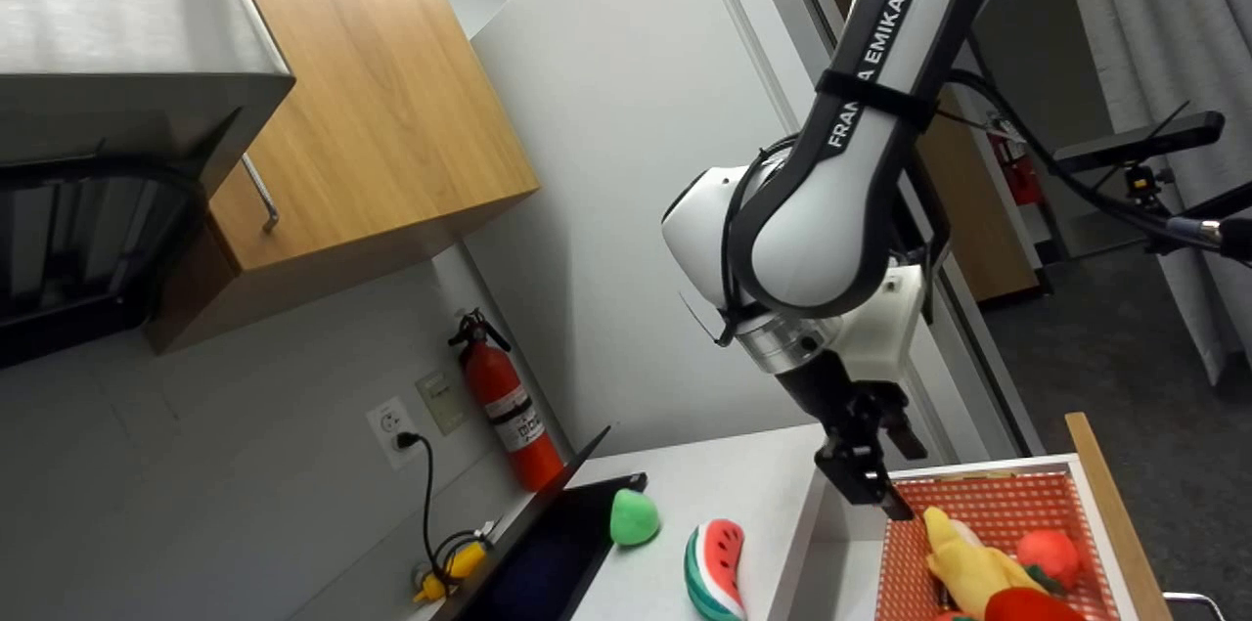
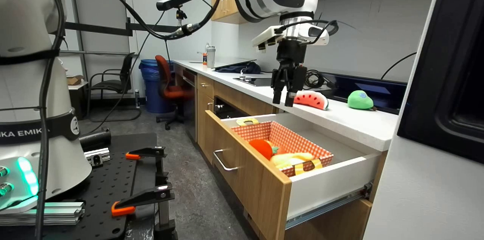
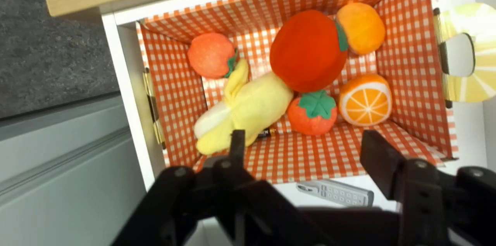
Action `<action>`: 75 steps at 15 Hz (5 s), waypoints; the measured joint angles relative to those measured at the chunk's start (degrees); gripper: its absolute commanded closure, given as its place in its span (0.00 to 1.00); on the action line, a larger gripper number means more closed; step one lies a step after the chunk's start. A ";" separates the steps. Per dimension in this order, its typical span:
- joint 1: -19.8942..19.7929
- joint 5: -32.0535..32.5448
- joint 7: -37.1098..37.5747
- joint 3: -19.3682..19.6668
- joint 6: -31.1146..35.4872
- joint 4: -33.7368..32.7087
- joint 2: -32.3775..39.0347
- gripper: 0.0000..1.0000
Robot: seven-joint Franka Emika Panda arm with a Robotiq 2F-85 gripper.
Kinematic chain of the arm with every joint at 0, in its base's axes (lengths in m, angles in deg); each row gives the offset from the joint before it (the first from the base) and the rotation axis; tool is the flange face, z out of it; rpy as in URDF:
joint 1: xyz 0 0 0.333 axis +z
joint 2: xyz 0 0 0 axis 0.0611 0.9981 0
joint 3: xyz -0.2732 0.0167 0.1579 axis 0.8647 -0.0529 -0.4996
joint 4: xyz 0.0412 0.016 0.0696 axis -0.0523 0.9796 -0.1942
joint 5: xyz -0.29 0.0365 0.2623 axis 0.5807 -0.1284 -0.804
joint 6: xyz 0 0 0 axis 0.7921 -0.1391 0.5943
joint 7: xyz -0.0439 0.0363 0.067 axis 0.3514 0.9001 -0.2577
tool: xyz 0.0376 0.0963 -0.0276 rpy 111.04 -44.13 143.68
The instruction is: Open the top drawer, Pick up the watermelon plush toy from the countertop and put it in the basket. Pick up the banana plush toy from the basket in the drawer and put it on the countertop. Close the top drawer.
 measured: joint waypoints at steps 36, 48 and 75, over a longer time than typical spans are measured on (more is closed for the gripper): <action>7.62 -3.62 23.42 -0.25 9.42 -27.28 19.13 0.00; 7.45 -4.13 23.44 1.67 9.25 -29.60 22.06 0.81; 7.56 0.55 23.07 4.10 9.23 -9.48 9.07 0.97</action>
